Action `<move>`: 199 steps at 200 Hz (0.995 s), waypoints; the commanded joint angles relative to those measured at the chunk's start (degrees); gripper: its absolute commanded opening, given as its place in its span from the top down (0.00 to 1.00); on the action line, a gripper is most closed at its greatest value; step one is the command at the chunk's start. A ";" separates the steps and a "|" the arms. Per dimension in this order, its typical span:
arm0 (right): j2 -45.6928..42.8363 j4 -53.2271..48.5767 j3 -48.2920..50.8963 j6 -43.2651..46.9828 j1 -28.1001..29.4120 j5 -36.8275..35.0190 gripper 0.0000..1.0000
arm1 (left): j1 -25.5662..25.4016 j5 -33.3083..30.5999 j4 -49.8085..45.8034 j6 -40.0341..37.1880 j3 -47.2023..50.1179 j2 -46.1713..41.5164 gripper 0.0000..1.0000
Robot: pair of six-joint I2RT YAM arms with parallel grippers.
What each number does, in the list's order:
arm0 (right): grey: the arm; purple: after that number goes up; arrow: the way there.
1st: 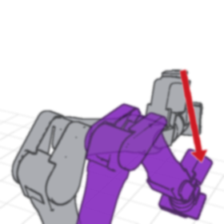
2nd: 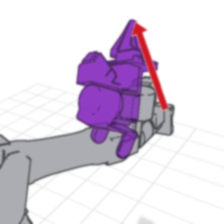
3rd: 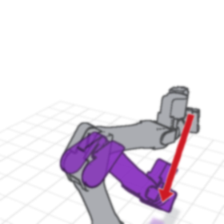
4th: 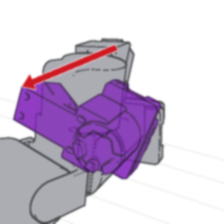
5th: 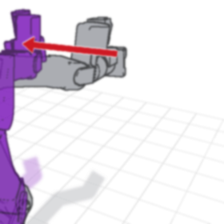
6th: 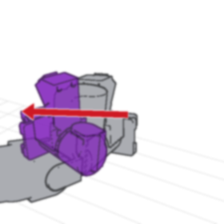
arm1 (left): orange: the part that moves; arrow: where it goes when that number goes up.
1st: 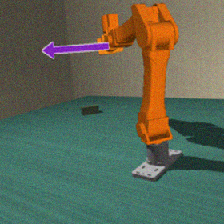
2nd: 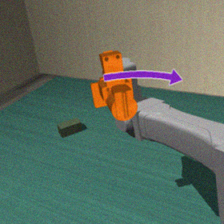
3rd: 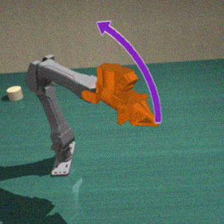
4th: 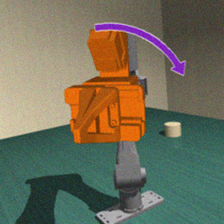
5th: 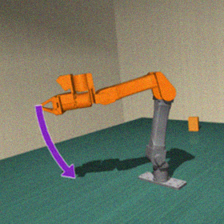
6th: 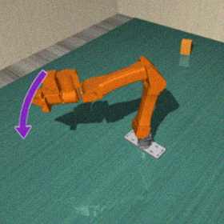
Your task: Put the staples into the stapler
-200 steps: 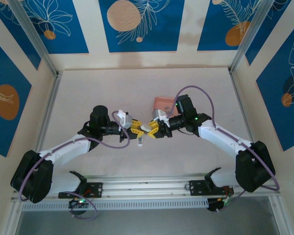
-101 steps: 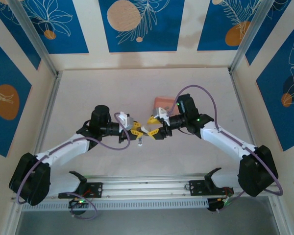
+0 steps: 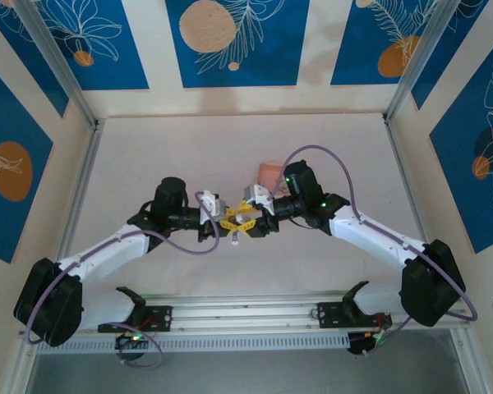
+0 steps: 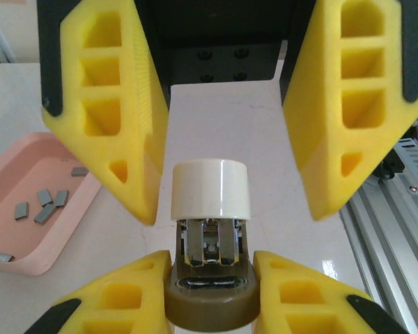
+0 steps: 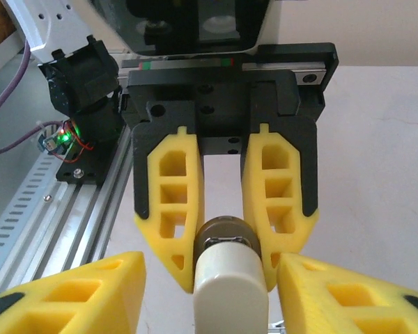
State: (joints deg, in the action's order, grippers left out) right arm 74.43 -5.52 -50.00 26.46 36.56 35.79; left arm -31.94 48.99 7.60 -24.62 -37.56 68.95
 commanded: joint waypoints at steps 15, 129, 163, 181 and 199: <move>1.15 1.31 -1.42 -0.79 0.36 -0.19 0.58 | -0.99 0.18 -1.96 -2.67 -2.69 -0.09 0.92; -3.08 3.15 3.34 -3.40 -5.75 5.69 0.82 | -1.02 -0.21 -0.76 -2.62 -2.69 1.10 0.92; -4.29 3.27 4.90 -4.34 -7.91 6.55 0.84 | -1.06 -0.39 -0.44 -2.47 -2.52 0.86 0.92; -5.35 4.90 7.02 -6.16 -9.73 6.85 0.82 | -1.03 -0.56 -0.03 -2.12 -2.28 0.53 0.92; -7.23 8.15 10.24 -9.04 -11.89 7.19 0.82 | -0.99 -1.19 1.37 -1.55 -1.73 0.06 0.92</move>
State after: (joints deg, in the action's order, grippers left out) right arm 69.84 0.38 -43.83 21.98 28.16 42.92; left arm -32.82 47.68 7.22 -25.91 -39.07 70.00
